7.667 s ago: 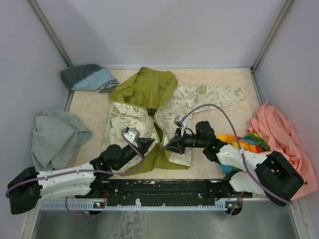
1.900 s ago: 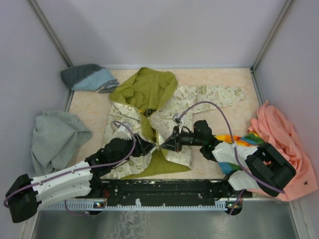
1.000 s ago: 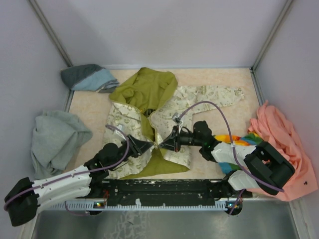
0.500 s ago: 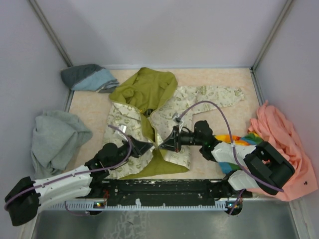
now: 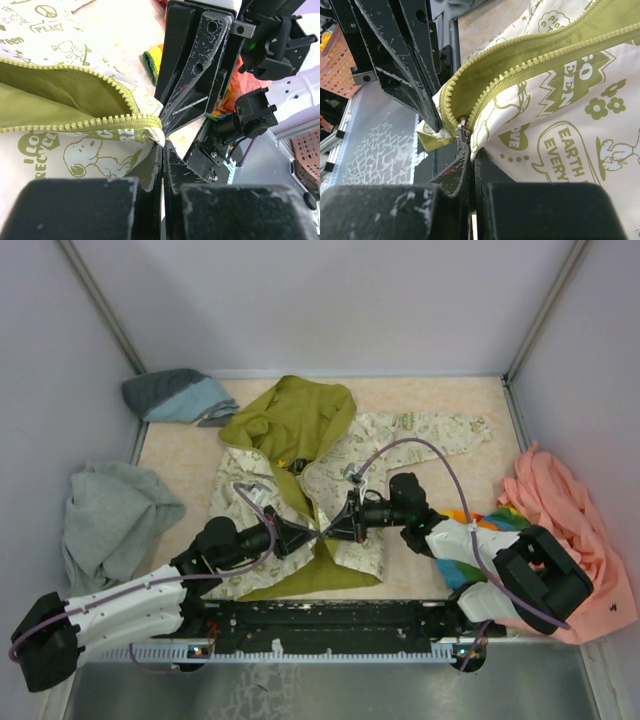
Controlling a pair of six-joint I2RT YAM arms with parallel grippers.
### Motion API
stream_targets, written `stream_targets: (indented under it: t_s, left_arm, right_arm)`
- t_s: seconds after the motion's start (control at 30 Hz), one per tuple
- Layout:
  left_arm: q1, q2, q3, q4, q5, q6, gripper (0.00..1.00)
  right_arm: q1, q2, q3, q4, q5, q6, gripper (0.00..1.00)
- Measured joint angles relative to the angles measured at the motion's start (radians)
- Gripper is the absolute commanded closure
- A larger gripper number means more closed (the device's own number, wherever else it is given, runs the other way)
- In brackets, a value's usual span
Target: Zip up the jacket
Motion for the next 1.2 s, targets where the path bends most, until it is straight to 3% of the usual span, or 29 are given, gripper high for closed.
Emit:
stream_targets:
  t_s: [0.9,1.2]
  left_arm:
    - [0.067,0.079,0.081,-0.12,0.047,-0.004,1.0]
    - [0.079,0.138,0.103,-0.092,0.125,-0.026,1.0]
  right_arm:
    - [-0.037,-0.08,-0.002,0.037,-0.05,0.014,1.0]
    - [-0.037,-0.082,-0.003,0.067,-0.062,0.035,1.0]
